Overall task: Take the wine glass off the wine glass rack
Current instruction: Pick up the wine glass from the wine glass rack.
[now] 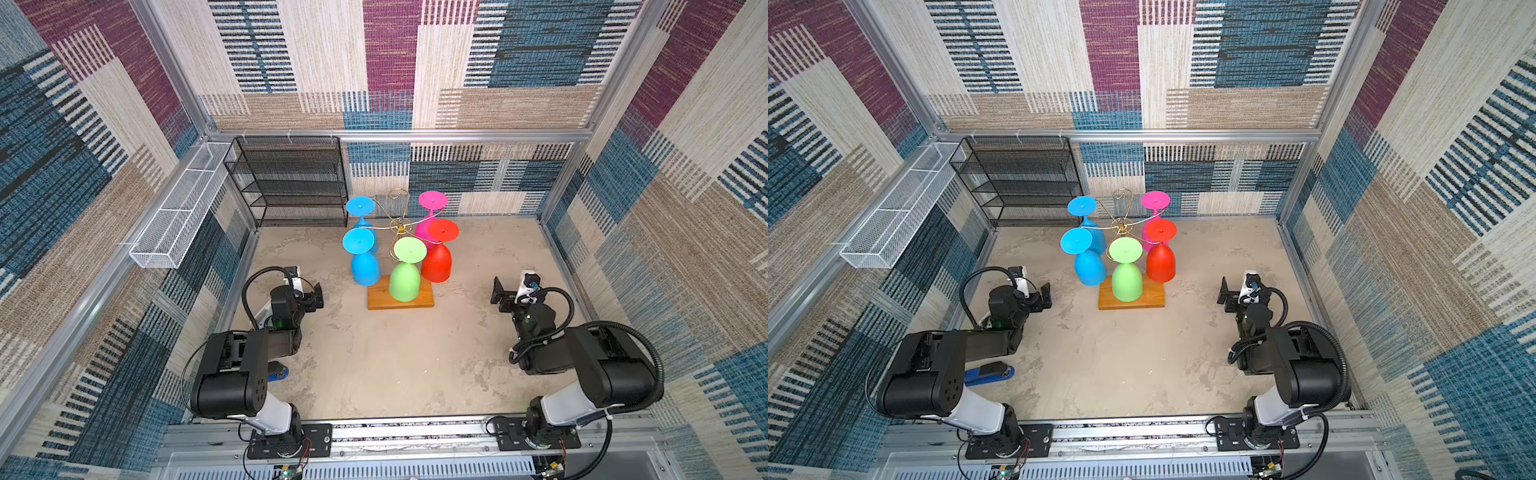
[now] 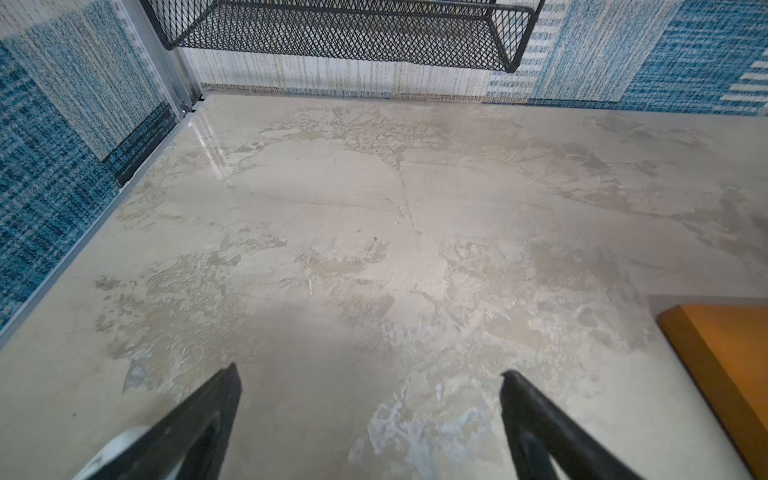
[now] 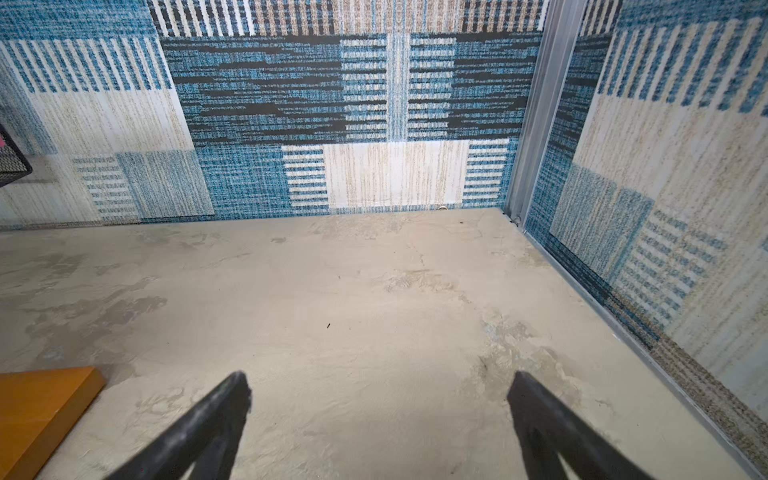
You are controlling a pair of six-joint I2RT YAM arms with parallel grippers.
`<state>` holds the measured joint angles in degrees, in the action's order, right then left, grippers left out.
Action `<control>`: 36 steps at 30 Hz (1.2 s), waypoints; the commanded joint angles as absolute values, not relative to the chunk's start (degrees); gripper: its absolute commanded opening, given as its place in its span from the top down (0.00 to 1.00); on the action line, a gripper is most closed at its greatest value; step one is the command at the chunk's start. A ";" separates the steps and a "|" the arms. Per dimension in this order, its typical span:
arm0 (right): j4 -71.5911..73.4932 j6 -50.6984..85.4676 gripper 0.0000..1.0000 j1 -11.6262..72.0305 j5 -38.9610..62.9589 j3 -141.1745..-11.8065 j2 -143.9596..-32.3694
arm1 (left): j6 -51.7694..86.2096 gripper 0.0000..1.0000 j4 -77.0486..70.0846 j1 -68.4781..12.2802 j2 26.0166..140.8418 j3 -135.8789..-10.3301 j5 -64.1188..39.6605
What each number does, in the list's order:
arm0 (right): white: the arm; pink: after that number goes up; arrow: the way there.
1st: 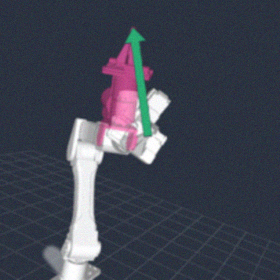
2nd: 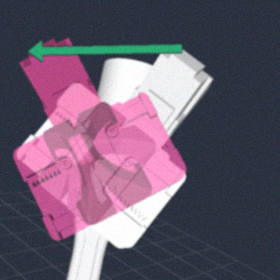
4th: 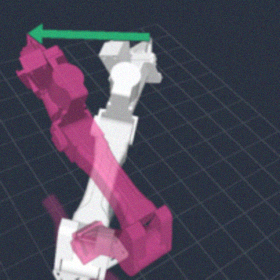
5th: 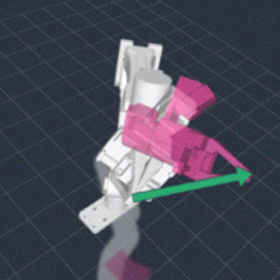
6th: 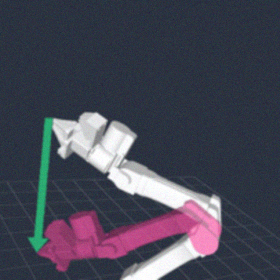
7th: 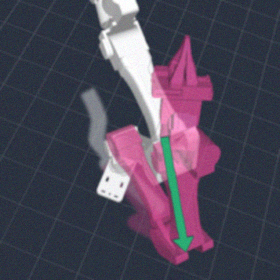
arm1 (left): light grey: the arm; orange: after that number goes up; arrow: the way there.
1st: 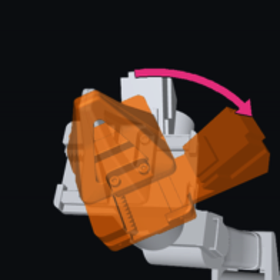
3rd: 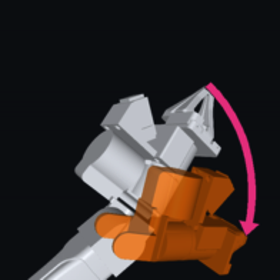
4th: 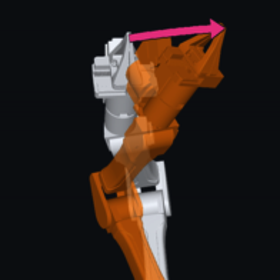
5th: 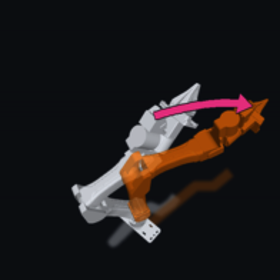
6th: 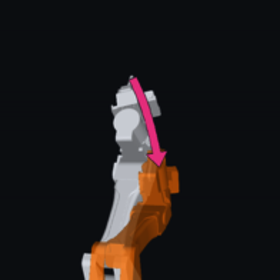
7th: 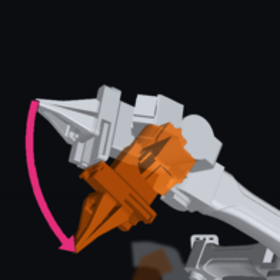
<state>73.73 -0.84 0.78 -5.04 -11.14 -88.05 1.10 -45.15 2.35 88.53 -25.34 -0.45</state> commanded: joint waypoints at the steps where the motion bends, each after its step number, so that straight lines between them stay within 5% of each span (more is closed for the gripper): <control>1: 74.87 -0.43 0.01 0.81 -5.20 -11.42 -88.07 | -0.26 0.00 -45.25 2.37 88.28 -25.38 -1.63; 27: 74.37 -0.35 0.01 0.79 -5.68 -11.56 -87.55 | -0.59 0.00 -47.57 2.64 87.69 -24.12 -3.59; 31: 44.81 6.24 0.01 0.81 -15.02 -23.11 -76.93 | 1.71 0.04 -47.95 1.06 75.19 -18.26 7.66; 34: 29.72 16.90 0.01 0.81 -15.02 -31.52 -68.69 | 9.81 0.01 -32.53 1.13 62.16 -20.94 18.49; 36: 25.50 25.09 0.01 0.86 -10.63 -34.61 -64.46 | 11.60 0.01 -18.52 1.87 55.98 -26.43 16.69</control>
